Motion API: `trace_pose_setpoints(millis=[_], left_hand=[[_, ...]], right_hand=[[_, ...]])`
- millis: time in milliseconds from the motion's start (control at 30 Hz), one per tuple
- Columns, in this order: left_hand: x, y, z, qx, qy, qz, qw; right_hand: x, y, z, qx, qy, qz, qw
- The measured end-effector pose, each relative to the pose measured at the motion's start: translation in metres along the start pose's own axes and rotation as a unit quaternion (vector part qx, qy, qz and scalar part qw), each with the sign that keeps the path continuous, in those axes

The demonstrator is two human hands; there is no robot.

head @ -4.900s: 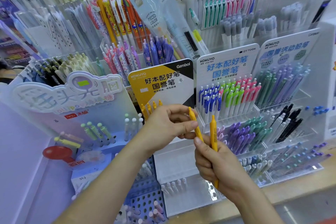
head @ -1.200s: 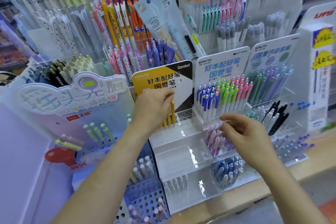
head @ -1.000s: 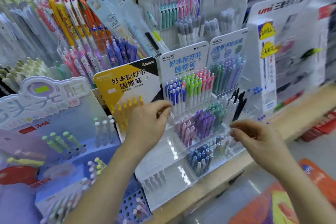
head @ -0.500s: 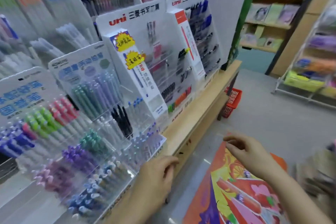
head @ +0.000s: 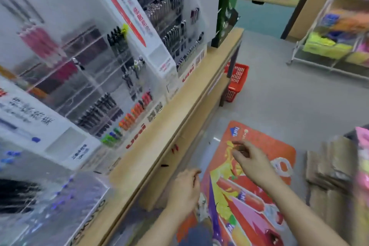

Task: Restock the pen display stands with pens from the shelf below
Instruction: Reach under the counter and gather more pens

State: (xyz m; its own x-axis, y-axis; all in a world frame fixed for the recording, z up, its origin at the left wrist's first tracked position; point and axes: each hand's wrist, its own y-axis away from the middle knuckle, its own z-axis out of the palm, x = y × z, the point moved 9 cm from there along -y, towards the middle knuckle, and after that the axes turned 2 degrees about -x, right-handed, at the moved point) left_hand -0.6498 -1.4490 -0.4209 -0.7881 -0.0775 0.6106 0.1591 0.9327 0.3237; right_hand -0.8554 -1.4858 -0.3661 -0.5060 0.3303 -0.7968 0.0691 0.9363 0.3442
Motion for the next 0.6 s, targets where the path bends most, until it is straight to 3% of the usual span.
trace_pose_setpoints(millis=[167,467,600], left_hand=[[-0.071,-0.100,0.059,-0.012,-0.055,-0.065,0.996],[-0.204,-0.202,0.107,0.130,-0.214,-0.125,0.960],[-0.258,-0.238,0.120,0.168,-0.274,-0.179,0.930]], right_hand=[[0.053,-0.098,0.052,-0.047,0.035,-0.014,0.998],[0.137,-0.243,0.198,-0.208,0.137,-0.078,0.965],[0.158,-0.300,0.269,-0.226,0.209,-0.143,0.941]])
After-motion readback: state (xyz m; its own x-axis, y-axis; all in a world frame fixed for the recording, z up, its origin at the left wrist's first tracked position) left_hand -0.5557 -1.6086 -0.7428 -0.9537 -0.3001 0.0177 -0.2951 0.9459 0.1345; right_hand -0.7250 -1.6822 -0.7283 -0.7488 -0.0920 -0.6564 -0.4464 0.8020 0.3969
